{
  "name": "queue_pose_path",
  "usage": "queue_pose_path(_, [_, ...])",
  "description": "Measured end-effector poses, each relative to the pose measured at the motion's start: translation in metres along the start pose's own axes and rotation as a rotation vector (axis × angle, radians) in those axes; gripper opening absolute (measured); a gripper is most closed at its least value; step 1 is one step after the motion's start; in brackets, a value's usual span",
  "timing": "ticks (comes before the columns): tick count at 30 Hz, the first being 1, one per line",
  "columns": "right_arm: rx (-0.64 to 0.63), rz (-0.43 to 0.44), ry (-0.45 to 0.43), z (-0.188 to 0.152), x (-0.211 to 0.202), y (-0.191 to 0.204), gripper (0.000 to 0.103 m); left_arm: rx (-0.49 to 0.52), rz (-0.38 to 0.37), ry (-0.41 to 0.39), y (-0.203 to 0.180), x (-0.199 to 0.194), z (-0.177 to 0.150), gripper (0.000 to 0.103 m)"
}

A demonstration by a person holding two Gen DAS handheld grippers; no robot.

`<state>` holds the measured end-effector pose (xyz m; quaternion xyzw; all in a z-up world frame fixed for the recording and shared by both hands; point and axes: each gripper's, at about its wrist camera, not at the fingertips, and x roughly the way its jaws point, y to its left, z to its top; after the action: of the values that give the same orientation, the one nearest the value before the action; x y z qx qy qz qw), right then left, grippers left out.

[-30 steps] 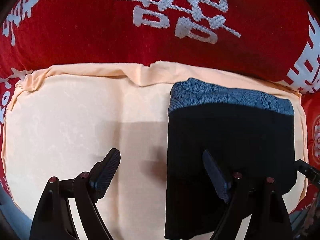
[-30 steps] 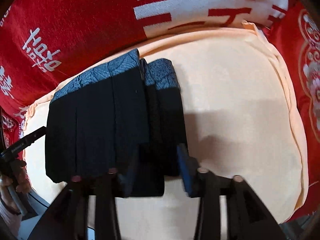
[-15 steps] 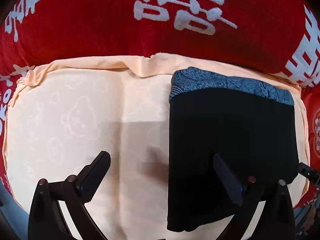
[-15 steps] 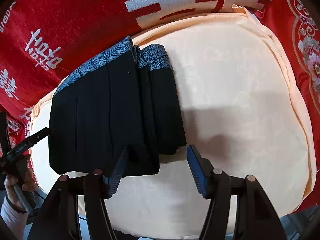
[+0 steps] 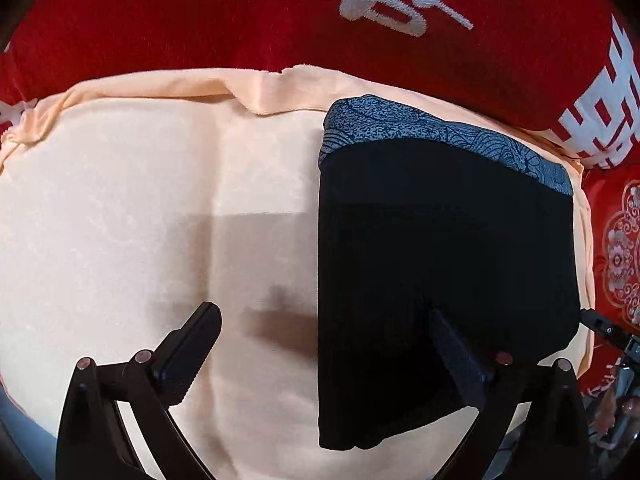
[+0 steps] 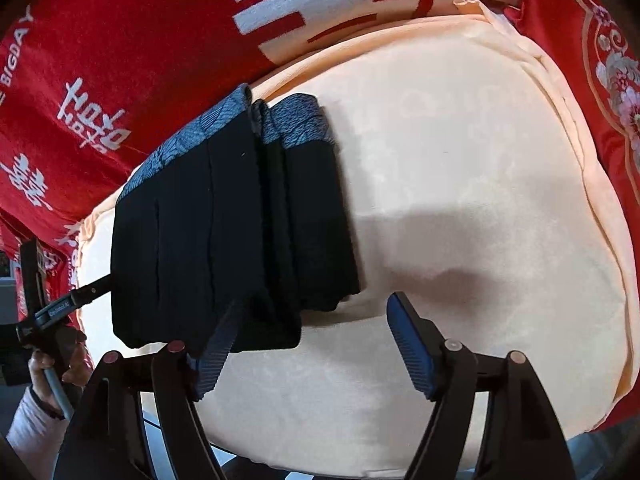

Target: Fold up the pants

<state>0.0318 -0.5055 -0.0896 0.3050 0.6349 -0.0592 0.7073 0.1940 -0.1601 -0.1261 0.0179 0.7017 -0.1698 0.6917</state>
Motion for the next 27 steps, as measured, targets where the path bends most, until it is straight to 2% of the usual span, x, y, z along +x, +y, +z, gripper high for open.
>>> queue_pose_path(8, [0.0, 0.105, 0.018, 0.02, 0.011, -0.009, 0.078, 0.008, -0.051, 0.006, -0.003, 0.01, 0.012, 0.103])
queue_pose_path(16, [0.023, 0.237, 0.081, 0.046, 0.037, -0.023, 0.078, 0.013, -0.191, 0.047, 0.002, 0.025, 0.028, 0.103])
queue_pose_path(20, [-0.013, 0.325, 0.115, 0.052, 0.048, -0.029, 0.078, 0.04, -0.246, 0.061, 0.002, 0.034, 0.033, 0.103])
queue_pose_path(23, [-0.012, 0.397, 0.146, 0.057, 0.06, -0.032, 0.079, 0.057, -0.277, 0.057, -0.003, 0.04, 0.036, 0.103])
queue_pose_path(27, [-0.035, 0.45, 0.167, 0.064, 0.068, -0.031, 0.081, 0.067, -0.306, 0.057, -0.013, 0.049, 0.042, 0.103])
